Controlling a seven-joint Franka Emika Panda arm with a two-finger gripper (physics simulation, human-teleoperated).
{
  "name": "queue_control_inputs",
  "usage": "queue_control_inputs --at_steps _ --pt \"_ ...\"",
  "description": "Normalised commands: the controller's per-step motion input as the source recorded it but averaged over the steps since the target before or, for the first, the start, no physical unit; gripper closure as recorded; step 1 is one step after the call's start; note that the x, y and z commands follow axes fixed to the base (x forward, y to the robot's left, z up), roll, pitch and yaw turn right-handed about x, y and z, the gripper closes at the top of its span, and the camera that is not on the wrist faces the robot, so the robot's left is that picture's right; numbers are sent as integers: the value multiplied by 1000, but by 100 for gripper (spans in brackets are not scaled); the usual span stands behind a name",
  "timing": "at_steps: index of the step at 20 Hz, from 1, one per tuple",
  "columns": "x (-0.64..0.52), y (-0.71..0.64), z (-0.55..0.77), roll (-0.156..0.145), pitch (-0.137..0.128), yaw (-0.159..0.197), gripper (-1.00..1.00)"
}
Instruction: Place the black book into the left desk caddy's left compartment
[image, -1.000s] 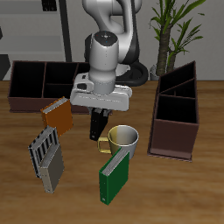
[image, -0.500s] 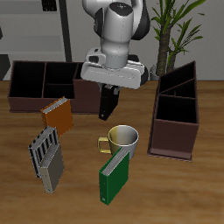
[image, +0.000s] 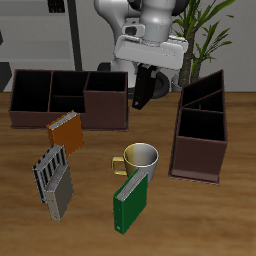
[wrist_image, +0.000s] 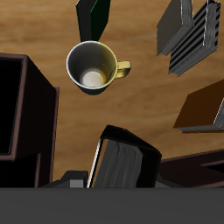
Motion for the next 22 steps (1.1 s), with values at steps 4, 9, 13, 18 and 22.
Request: queue_control_inputs --at_steps 4,9,13,18,22 --pt "-291 711 427 57 -56 37 100" --pt "-241 597 137 44 29 32 100" --pt "-333 572 60 45 29 34 100" --pt "-339 385 16 51 13 12 100" --pt "-435 431 -72 70 -9 35 100"
